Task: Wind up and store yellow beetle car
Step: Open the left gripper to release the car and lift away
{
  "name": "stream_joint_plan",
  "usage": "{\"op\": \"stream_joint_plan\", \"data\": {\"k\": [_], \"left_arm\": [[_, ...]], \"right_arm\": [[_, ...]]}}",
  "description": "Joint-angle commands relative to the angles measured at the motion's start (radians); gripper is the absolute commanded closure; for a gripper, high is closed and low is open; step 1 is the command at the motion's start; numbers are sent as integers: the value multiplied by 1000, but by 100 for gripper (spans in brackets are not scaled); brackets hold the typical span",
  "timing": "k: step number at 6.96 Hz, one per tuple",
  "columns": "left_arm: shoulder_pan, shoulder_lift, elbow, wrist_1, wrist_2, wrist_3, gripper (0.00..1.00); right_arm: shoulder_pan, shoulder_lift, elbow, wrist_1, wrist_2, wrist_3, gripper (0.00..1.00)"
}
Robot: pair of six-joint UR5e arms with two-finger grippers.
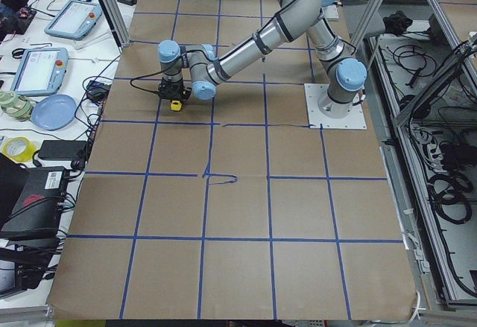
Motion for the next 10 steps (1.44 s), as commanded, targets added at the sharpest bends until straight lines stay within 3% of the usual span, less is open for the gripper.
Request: {"op": "stream_joint_plan", "data": {"k": [1,2,3,4,5,8,10], "left_arm": [[45,0,1,0,-4,5,100],[48,-2,-2,0,-1,4,100],[48,-2,1,0,-1,2,68],[48,-2,1,1,-2,-5,16],[48,-2,1,18,-2,-1,8],[48,25,9,61,-4,34,5],[37,74,13,48,-2,355,4]], "right_arm": [[0,0,0,0,0,0,0],[0,0,0,0,0,0,0],[0,0,0,0,0,0,0],[0,0,0,0,0,0,0],[0,0,0,0,0,0,0],[0,0,0,0,0,0,0],[0,0,0,0,0,0,0]]}}
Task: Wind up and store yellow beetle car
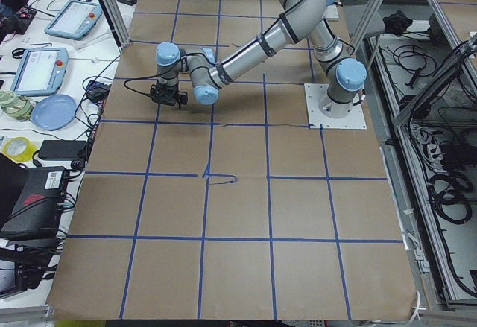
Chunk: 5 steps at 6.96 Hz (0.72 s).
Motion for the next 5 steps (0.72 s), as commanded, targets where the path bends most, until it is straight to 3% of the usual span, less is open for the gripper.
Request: {"op": "stream_joint_plan", "data": {"k": [1,3,5], "left_arm": [[-8,68,4,-19,3,333,3],[-28,176,31,-172,114,627,0],[-53,293,150,-391,122,803,0]], "right_arm": [[0,0,0,0,-2,0,0],[0,0,0,0,0,0,0],[-2,5,2,3,0,-20,0]]}}
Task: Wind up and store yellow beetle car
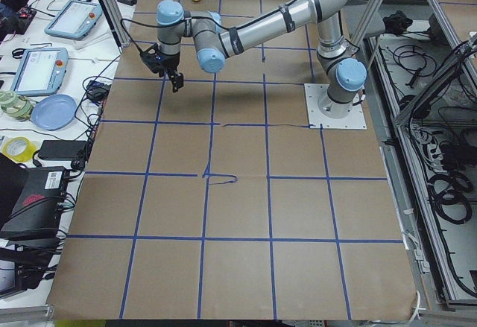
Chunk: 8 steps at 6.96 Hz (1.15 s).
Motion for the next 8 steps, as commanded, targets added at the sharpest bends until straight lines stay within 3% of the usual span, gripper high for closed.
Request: {"op": "stream_joint_plan", "data": {"k": [1,4,7,8], "left_arm": [[-14,103,137,-245,38,222,0],[-113,147,151,-383,51,402,0],[-173,158,105,-436,46,496,0],[-182,169,75,-436,43,496,0]], "right_arm": [[-3,18,0,-1,-2,-51,0],[-52,62,1,-15,-1,-649,1],[-182,241,1,-106,-1,-1274,1],[-187,321,1,-195,-14,-1499,1]]}}
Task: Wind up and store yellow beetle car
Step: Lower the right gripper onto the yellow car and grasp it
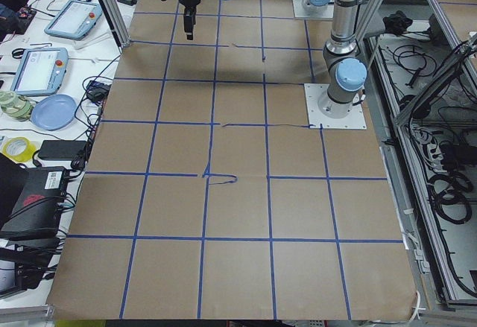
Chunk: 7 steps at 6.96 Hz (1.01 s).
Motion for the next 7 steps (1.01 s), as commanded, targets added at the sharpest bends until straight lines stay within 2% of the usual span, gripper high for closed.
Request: {"op": "stream_joint_plan", "data": {"k": [1,2,4,6,7], "left_arm": [[-15,18,-55,-7,-25,7,0],[-17,25,-59,-28,-44,14,0],[-14,25,-63,-39,-85,26,0],[-14,26,-70,-39,-85,31,0],[-14,26,-76,-39,-85,31,0]], "right_arm": [[-23,147,0,-171,-15,-394,1],[-24,213,5,-211,-9,-415,1],[-26,302,46,-418,-15,-435,4],[-26,341,46,-454,-9,-434,4],[-26,354,57,-509,-9,-438,4]]}}
